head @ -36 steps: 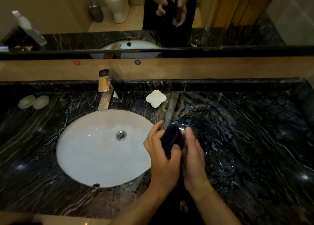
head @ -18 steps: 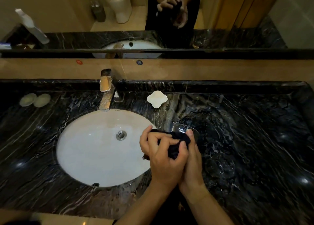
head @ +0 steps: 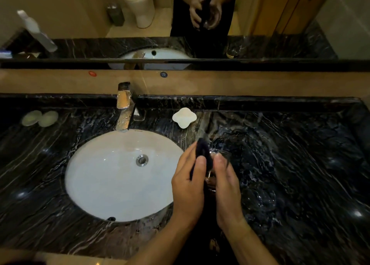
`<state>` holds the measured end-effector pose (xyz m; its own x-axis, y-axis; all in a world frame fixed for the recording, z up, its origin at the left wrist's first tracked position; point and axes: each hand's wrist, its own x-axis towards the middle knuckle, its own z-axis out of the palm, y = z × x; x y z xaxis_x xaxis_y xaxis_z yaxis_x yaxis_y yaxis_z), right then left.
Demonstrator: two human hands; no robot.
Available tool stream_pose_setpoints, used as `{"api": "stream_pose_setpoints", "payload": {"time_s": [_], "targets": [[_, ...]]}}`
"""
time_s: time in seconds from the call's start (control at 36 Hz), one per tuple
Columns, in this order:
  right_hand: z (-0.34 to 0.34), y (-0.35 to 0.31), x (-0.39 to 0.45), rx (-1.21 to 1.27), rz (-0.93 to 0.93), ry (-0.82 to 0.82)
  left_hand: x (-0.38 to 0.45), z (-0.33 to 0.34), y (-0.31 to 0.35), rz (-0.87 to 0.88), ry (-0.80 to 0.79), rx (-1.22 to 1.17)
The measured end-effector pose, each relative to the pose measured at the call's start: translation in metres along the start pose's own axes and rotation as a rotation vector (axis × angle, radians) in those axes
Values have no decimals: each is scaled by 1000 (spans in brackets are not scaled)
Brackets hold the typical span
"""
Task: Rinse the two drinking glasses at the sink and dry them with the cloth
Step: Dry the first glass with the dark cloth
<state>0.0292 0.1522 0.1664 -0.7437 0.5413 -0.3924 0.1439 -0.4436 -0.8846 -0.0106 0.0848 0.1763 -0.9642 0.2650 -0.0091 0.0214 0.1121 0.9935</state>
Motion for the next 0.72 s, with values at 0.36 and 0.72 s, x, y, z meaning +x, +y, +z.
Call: {"api": "stream_pose_setpoints", "payload": {"time_s": [0.36, 0.72], "targets": [[1, -2, 3, -189, -2, 36, 9, -5, 2, -143, 111, 33], [-3, -12, 14, 309, 229, -3, -25, -3, -23, 451, -38, 462]]}}
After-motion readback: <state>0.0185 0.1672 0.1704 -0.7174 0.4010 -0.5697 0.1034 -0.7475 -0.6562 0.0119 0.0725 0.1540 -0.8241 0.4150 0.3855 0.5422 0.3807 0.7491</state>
